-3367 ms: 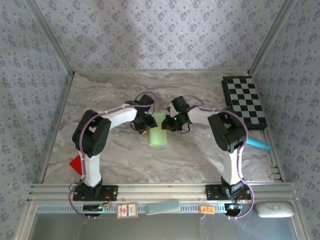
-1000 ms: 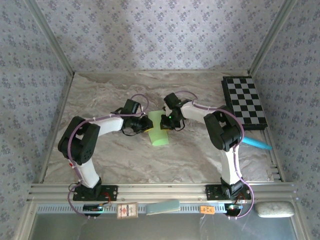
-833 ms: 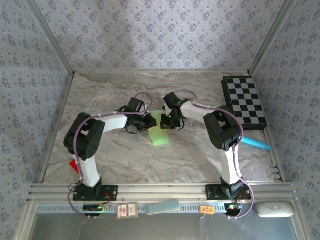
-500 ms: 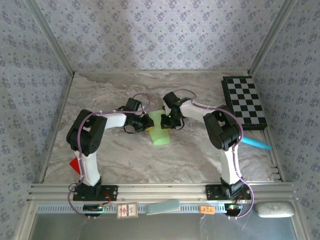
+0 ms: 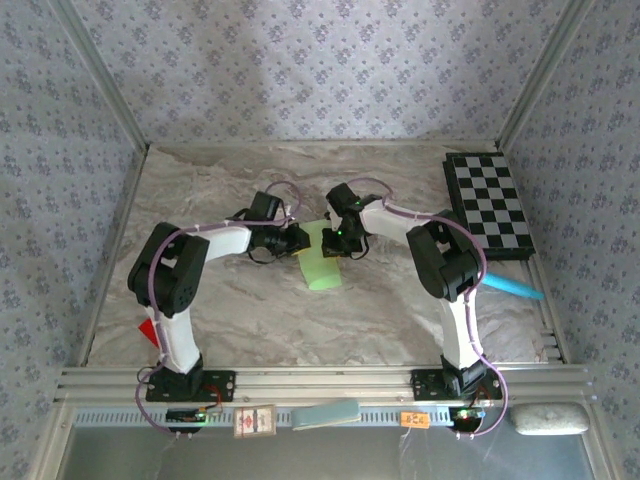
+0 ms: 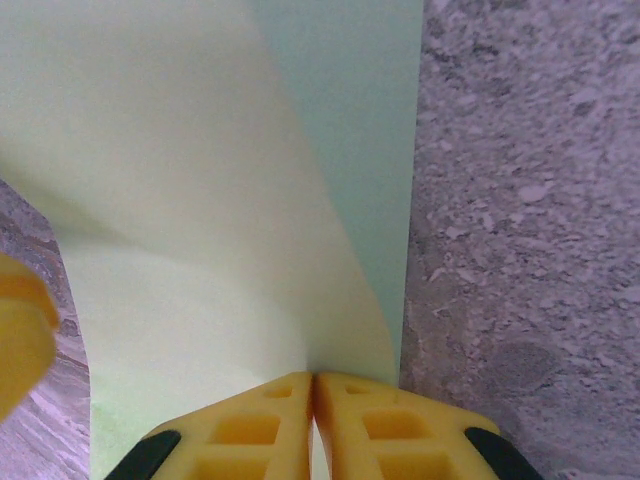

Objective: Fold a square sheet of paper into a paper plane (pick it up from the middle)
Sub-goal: First fold the square sheet of paper in half at the center of the table.

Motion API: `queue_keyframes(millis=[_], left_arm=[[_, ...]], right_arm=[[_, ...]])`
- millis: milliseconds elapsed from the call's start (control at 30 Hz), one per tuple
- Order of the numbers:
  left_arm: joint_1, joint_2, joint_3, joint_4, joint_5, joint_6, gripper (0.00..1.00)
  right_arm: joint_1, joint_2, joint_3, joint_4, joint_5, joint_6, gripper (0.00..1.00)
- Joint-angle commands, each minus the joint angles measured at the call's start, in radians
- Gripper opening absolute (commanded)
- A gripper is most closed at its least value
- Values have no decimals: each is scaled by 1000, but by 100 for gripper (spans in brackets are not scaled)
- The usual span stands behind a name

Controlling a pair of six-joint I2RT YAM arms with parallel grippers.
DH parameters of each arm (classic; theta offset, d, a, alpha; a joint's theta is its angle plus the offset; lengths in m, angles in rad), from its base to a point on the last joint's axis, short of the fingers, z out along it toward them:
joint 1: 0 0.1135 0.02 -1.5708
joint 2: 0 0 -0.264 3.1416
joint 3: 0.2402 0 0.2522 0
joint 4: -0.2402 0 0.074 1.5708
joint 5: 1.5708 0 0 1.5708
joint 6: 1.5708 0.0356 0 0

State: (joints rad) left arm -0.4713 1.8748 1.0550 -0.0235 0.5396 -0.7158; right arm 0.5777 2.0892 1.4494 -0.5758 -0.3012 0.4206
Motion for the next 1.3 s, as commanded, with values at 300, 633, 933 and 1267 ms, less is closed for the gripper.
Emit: queue_keyframes(millis=[300,633,933,1267], left_arm=[[101,168,121,-96,-42,60,14],[183,251,293,-230,-72,166,14],[157,156,339,-249,-97,150,14],[68,51,233,-193,-95,79,15]], right_arm=[[-12,100,-69,-134,175,1,15],[-10,92,-87,-135,182,3,15],[-5,89,-85,-127,182,19,15],[-2,92,-99,-110,168,37,15]])
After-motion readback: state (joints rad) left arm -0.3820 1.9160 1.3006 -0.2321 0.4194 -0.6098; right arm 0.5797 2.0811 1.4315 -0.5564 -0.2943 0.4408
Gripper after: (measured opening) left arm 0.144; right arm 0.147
